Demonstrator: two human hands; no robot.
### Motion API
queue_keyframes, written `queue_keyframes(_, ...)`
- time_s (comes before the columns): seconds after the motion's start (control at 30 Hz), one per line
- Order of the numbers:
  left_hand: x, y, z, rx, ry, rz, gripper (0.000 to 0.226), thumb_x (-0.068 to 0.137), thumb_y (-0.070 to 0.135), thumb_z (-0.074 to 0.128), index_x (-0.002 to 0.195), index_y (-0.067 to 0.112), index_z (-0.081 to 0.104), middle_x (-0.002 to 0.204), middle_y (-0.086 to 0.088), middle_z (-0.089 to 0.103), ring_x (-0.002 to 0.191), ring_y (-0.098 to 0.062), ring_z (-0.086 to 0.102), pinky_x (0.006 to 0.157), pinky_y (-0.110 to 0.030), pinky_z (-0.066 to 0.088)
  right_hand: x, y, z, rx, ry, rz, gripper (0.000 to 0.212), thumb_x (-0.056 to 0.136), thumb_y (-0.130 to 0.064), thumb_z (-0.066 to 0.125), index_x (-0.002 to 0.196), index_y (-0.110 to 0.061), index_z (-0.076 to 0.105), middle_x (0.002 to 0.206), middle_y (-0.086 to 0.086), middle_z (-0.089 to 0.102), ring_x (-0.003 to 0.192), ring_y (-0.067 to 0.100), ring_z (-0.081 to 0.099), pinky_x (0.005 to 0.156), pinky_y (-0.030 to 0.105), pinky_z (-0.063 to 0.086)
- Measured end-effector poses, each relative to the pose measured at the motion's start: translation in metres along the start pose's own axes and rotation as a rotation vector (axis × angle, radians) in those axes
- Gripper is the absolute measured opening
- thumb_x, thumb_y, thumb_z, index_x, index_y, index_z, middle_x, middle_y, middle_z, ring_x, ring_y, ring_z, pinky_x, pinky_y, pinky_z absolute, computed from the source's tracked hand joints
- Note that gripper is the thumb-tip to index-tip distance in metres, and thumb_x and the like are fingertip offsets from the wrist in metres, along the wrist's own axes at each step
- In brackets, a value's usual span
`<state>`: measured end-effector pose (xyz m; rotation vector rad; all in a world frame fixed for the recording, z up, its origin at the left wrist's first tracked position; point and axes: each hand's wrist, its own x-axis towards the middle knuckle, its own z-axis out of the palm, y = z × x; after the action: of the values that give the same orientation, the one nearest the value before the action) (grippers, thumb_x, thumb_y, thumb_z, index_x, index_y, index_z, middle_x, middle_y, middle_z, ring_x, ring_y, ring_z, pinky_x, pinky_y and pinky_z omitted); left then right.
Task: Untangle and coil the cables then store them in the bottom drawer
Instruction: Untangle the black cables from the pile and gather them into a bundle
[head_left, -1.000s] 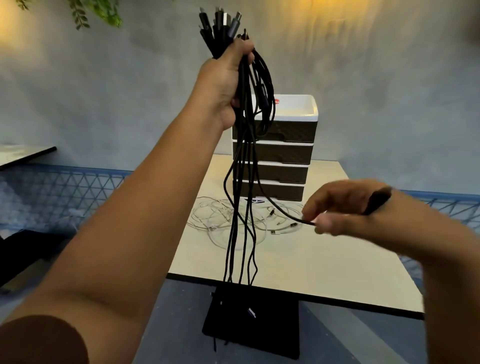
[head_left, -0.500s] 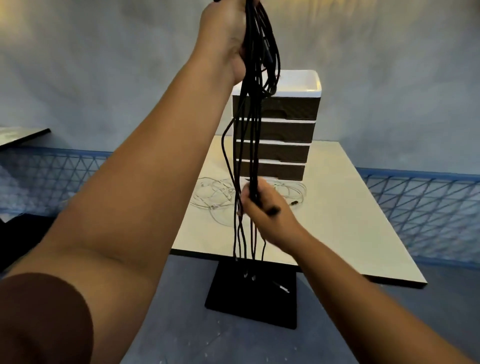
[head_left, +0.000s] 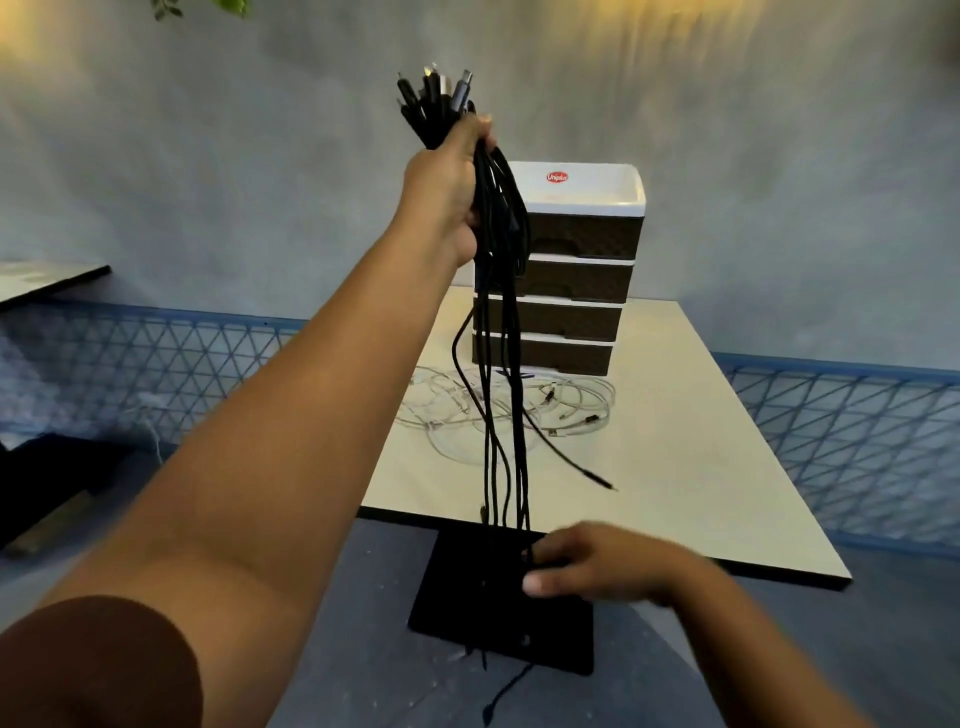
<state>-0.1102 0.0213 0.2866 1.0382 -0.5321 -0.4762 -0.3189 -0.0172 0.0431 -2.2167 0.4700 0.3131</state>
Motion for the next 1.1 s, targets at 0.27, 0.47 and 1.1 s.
queue_keyframes(0.27, -0.035, -0.01, 0.022, 0.01, -0.101, -0.044, 0.027, 0.093, 0.023, 0.06, 0.068, 0.015, 0.054, 0.04, 0.007, 0.046, 0.026, -0.007, 0.039, 0.033, -0.008, 0.025, -0.004, -0.104, -0.063, 0.495, 0.837, -0.393, 0.049, 0.073, -0.049, 0.079, 0.109, -0.026, 0.055, 0.103, -0.001, 0.068, 0.095, 0.013, 0.066, 0.082, 0.032, 0.055)
queue_keyframes(0.47, -0.04, -0.006, 0.027, -0.055, -0.107, -0.078, 0.03, 0.093, 0.023, 0.059, 0.066, 0.014, 0.052, 0.038, 0.007, 0.046, 0.025, -0.007, 0.037, 0.033, -0.007, 0.025, 0.031, -0.1, -0.009, 0.622, 0.863, -0.394, 0.027, 0.095, -0.044, 0.056, 0.082, -0.021, 0.056, 0.065, -0.014, 0.051, 0.065, 0.006, 0.05, 0.068, 0.039, 0.046)
queue_keyframes(1.1, -0.027, 0.0, 0.008, -0.031, 0.025, -0.078, 0.028, 0.088, 0.028, 0.064, 0.064, 0.018, 0.056, 0.062, 0.002, 0.052, 0.041, -0.011, 0.044, 0.033, -0.008, 0.027, 0.021, -0.015, 0.022, -0.049, 0.193, -0.036, 0.079, 0.067, -0.083, 0.057, 0.127, -0.031, 0.049, 0.125, -0.009, 0.054, 0.111, 0.011, 0.057, 0.095, 0.027, 0.046)
